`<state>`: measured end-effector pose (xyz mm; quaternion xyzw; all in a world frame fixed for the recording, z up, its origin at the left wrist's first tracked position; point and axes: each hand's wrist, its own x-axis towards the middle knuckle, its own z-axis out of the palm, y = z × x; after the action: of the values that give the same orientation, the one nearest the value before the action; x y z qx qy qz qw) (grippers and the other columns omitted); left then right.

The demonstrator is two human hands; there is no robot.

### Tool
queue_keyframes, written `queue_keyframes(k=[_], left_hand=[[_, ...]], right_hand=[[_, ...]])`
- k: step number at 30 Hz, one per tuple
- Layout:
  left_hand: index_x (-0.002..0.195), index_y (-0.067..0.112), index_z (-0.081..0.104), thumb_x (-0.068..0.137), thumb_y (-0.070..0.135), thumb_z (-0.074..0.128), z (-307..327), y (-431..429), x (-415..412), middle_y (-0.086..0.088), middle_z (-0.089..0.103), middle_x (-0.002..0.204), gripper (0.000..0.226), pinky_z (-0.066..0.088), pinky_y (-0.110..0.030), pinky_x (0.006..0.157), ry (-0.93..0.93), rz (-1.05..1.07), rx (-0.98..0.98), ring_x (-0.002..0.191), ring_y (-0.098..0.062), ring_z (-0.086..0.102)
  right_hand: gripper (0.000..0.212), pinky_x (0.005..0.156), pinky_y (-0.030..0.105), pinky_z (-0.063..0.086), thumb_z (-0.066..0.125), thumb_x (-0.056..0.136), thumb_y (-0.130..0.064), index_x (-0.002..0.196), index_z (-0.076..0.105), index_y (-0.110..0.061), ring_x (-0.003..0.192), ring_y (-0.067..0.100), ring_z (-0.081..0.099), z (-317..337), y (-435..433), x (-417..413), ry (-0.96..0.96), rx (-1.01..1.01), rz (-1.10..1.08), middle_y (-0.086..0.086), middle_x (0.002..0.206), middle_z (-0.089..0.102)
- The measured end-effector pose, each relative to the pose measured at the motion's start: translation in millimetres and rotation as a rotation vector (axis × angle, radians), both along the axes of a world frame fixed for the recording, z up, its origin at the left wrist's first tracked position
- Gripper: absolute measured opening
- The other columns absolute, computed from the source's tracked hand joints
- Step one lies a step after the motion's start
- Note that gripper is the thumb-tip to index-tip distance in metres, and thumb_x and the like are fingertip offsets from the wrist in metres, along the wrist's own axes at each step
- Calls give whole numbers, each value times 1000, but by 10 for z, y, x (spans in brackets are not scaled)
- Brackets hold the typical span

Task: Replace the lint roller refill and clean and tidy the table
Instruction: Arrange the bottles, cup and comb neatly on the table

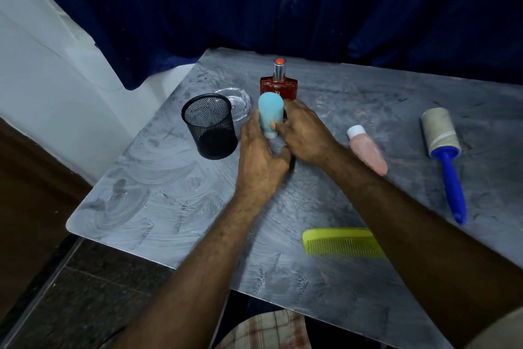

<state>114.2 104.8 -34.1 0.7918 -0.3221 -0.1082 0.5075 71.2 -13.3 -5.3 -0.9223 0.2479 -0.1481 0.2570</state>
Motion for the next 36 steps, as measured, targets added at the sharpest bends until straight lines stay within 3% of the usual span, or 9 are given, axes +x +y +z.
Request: queue_keyframes(k=[5,9,12,19,22,24,28,31,36], left_hand=[[164,10,27,86,13,76,37,74,-17,-11,38,167,93,39,-45,123,-7,-53,16,155,-24,37],[168,21,19,86,33,74,46,315,-278,3,30,172,99,36,-39,126,81,-17,-3,156,-12,34],[167,22,25,84,37,68,75,341,-611,10,38,165,95,39,-24,120,163,-89,-83,148,-2,42],[162,10,36,94,9,69,202,-212,-827,-5,55,157,76,49,-17,107,124,-358,26,134,-13,60],[155,13,46,94,13,72,225,-367,-857,0,65,143,66,48,-3,87,170,-395,33,115,-5,67],[152,14,49,96,18,74,228,-418,-871,-1,67,142,61,51,-10,92,256,-393,42,114,-6,68],[153,13,47,97,7,69,181,-356,-909,-6,66,146,61,50,-39,115,435,-408,7,131,-16,65],[151,16,51,96,1,68,152,-143,-927,-5,66,142,60,55,-30,107,389,-392,-63,127,-14,67],[145,22,55,91,1,69,132,307,-721,4,63,140,60,56,-13,87,178,-196,-212,115,-4,69]], right_hand=[[53,90,28,46,74,91,-26,139,54,-13,109,14,57,145,-63,-204,9,12,-8,6,130,56],[28,90,39,53,71,84,-13,111,65,-14,99,24,64,362,-330,-710,-93,-157,-251,5,108,67],[20,89,39,53,69,82,-13,102,67,-13,100,31,66,389,-503,-1098,3,-190,-381,9,102,72],[34,78,36,49,75,83,-40,91,67,-8,98,36,67,66,-569,-1466,230,-170,-481,17,98,72],[48,85,40,53,69,86,-53,91,70,-6,101,36,66,-34,-565,-1486,318,-132,-450,18,101,72],[49,79,37,51,69,84,-56,90,68,-7,97,35,67,-46,-534,-1477,321,-116,-442,18,98,71],[47,77,40,54,68,81,-62,91,62,-16,90,31,65,5,-402,-1505,180,-133,-474,10,98,68],[48,70,34,52,60,73,-74,88,56,-28,77,15,63,131,-277,-1499,-49,-38,-481,-9,86,64],[29,73,20,53,74,78,-39,102,61,-30,82,-6,64,238,-80,-1276,-363,126,-313,-19,90,68]])
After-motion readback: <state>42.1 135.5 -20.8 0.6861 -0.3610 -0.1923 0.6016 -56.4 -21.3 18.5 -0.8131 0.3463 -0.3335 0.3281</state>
